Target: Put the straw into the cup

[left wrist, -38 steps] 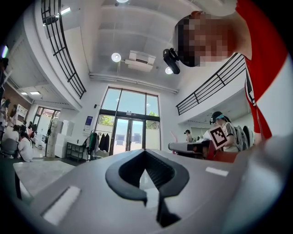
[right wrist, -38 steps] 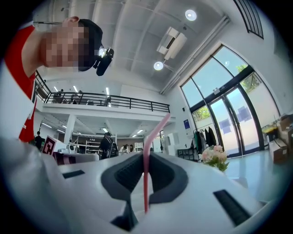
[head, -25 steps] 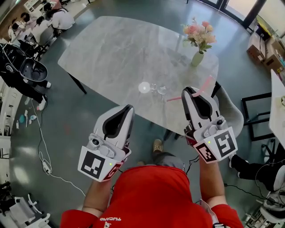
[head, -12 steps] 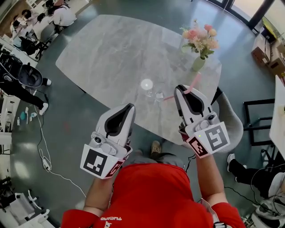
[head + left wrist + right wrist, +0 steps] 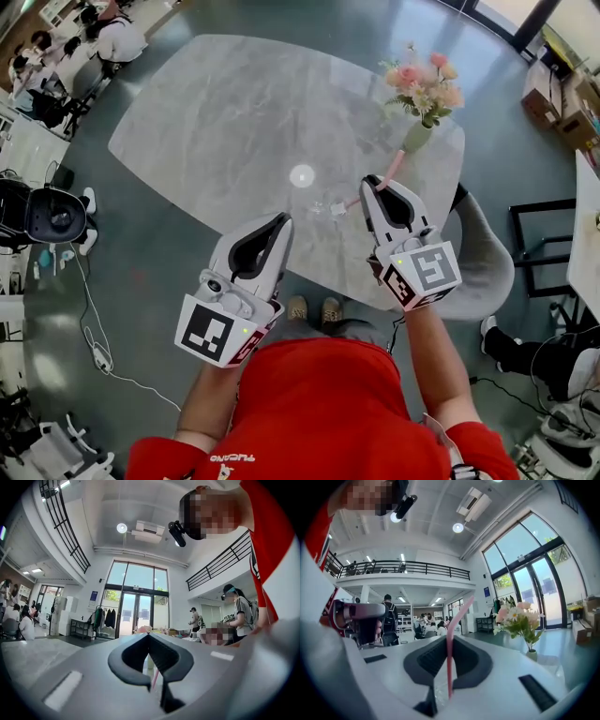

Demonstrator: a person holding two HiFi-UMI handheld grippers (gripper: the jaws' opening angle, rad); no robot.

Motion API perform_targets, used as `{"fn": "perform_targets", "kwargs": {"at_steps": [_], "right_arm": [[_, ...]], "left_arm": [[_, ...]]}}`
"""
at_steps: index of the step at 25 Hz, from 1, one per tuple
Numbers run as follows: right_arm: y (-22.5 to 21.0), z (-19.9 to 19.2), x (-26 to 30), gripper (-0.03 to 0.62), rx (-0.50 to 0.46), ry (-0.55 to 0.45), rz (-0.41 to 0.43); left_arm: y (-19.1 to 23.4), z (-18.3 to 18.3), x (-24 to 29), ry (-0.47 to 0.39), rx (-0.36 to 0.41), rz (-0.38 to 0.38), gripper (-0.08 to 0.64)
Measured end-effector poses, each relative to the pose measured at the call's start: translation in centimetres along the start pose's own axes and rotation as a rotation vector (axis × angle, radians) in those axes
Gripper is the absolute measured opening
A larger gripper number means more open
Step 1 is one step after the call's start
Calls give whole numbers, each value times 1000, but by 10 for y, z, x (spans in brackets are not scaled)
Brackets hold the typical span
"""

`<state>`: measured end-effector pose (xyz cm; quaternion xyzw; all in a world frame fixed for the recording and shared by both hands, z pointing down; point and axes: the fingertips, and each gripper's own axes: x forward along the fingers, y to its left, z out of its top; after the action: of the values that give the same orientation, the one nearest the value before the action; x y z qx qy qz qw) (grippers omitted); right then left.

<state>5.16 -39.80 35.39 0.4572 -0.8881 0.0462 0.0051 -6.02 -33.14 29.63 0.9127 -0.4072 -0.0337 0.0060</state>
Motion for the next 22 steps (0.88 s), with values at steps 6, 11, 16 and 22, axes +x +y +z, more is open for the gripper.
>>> {"fn": "perform_targets", "kwargs": {"at_steps": [6,11,16,22], "right_arm": [[-6,-36,14,21,2,73,-46],[-8,-58,27,21,71,94,-65],[-9,-75,39,21,120,128,-84],[-18,-98,39,23,141,212,-113]], "left_arm": [[15,-7,-3,17,-12,-10,5],[28,-13,-3,28,-22,-10,6],[37,-19,-2,38,-31,-17,5],[36,-27,5,43,-47,-39,5]]}}
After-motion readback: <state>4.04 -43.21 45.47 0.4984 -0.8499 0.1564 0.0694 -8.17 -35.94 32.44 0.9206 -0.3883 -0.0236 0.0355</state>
